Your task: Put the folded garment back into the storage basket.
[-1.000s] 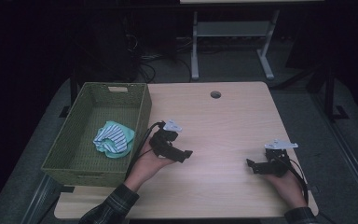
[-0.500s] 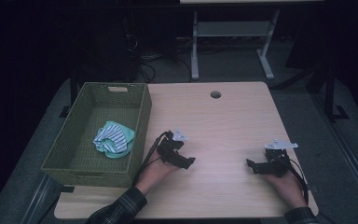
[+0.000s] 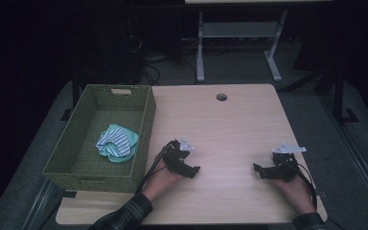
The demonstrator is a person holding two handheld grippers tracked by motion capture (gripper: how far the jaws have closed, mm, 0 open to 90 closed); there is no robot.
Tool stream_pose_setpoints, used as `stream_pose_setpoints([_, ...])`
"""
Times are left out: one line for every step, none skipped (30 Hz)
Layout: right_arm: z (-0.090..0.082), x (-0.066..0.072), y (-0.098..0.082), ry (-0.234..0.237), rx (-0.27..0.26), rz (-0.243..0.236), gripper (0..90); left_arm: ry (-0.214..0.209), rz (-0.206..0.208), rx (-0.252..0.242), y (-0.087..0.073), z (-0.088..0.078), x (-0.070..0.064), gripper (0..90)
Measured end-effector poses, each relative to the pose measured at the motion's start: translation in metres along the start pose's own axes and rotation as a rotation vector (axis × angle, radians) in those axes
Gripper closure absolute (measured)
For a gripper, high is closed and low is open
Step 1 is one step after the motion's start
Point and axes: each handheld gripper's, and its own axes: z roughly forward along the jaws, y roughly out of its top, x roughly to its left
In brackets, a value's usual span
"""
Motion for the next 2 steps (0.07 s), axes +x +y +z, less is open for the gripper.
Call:
stream_pose_setpoints([0.0000,-0.0001,0.0000,0.001,0.000,-0.002,7.1,-0.001,-0.001,-0.012,-0.0014,0.0000,0.0000,12.6])
stream_pose_setpoints([0.0000,0.0000,0.0000,0.001,0.000,-0.002,7.1,-0.001,0.001,-0.028,-0.0032,0.0001,0.0001,12.5])
